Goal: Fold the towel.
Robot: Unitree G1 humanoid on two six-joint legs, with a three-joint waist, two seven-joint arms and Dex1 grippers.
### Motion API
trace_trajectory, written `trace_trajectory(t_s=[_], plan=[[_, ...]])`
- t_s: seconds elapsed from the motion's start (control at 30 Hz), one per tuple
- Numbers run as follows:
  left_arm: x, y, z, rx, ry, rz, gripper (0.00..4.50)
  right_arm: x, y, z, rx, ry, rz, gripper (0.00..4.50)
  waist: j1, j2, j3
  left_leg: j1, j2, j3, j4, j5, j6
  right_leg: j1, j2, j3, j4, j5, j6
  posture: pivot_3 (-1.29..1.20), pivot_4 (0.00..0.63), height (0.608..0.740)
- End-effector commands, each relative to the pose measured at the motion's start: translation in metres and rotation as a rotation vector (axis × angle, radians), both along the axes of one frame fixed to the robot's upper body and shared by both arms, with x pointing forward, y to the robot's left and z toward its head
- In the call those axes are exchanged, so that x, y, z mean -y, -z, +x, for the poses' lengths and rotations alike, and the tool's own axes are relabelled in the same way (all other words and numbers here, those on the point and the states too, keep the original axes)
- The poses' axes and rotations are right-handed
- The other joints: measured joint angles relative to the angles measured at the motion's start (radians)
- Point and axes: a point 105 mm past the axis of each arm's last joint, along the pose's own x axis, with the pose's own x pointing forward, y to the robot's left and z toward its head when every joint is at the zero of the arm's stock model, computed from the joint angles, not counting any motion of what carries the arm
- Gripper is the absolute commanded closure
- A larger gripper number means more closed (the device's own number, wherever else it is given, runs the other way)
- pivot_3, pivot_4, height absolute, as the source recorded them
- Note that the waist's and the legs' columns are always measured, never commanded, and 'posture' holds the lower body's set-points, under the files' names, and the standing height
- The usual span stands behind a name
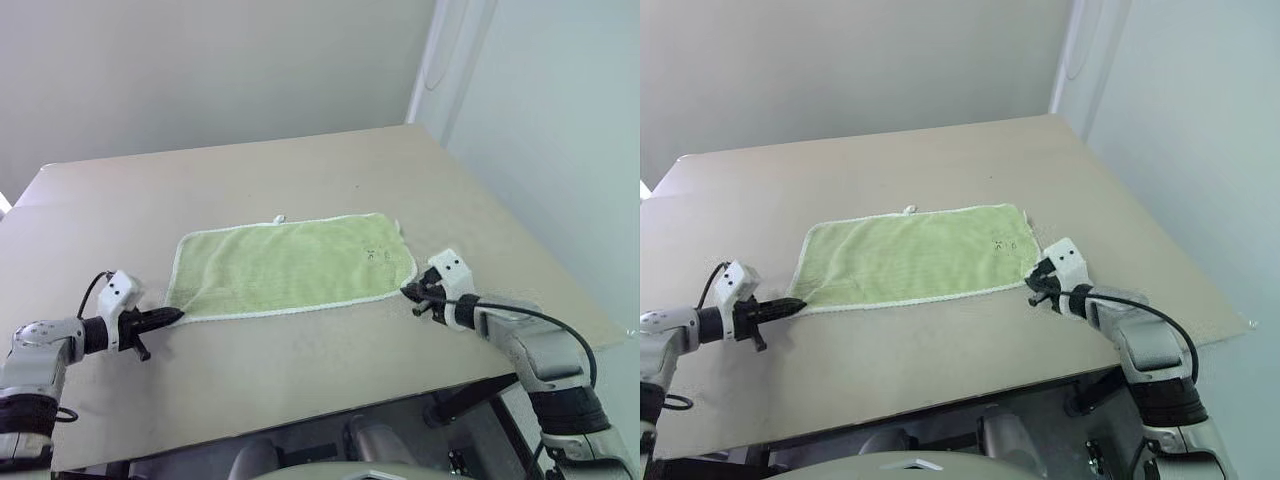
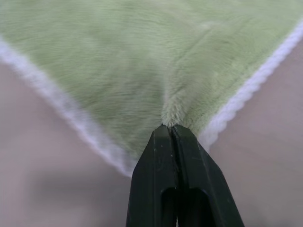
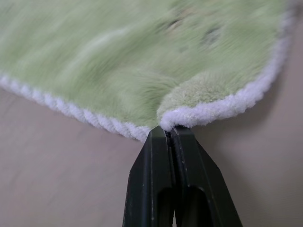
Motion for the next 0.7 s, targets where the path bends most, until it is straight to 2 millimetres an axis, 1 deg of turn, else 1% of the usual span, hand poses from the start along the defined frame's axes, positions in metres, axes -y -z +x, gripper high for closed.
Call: trace_trajectory(t_s=[0.03,0.17,0.23,0.33,0.47,0.57,0.7], plan=[[-0.006,-0.002,0.004,0.006,-0.008,0.021,4.50,0.010,-0.012,0.007,0.039,0.051,0.019,4.49,0.000,0.000,0.000,0.000,0.000,0.000,0.000,0.000,0.000,0.000,0.000,0.000,0.000,0.000,0.000,0.00,0.000,0.740],[-0.006,-0.002,0.005,0.005,-0.008,0.017,4.50,0.009,-0.013,0.006,0.043,0.049,0.032,4.49,0.002,0.001,0.000,0.000,0.000,0.000,-0.001,0.000,0.000,0.000,0.000,0.000,0.000,0.000,0.000,0.00,0.000,0.740],[-0.007,-0.014,0.011,0.005,-0.041,-0.039,4.50,0.007,-0.039,0.011,0.080,0.063,0.169,4.49,0.002,0.001,0.000,0.000,0.000,0.000,-0.001,0.000,0.000,0.000,0.000,0.000,0.000,0.000,0.000,0.00,0.000,0.740],[-0.006,-0.025,0.014,-0.005,-0.055,-0.104,4.50,0.005,-0.060,0.012,0.104,0.054,0.283,4.49,0.000,0.002,0.001,0.000,0.000,0.000,0.000,0.000,0.000,0.000,0.000,0.000,0.001,0.000,0.000,0.00,0.000,0.740],[-0.008,-0.040,0.019,0.025,-0.064,-0.150,4.50,0.005,-0.079,0.012,0.120,0.043,0.392,4.49,0.000,0.001,0.001,-0.001,0.001,-0.001,0.000,0.000,0.000,0.000,0.001,0.000,0.001,0.000,0.000,0.00,0.000,0.740],[-0.011,-0.055,0.026,0.055,-0.076,-0.185,4.50,0.004,-0.093,0.012,0.134,0.029,0.466,4.49,0.001,0.001,0.001,-0.002,0.001,-0.001,-0.001,0.000,0.000,-0.001,0.001,0.000,0.000,0.000,0.000,0.00,0.000,0.740],[-0.010,-0.065,0.030,0.075,-0.064,-0.191,4.50,0.001,-0.096,0.011,0.123,0.013,0.476,4.49,-0.001,0.001,0.001,-0.002,0.001,-0.001,-0.001,0.000,0.000,-0.001,0.001,0.000,-0.001,0.000,0.000,0.00,0.000,0.740]])
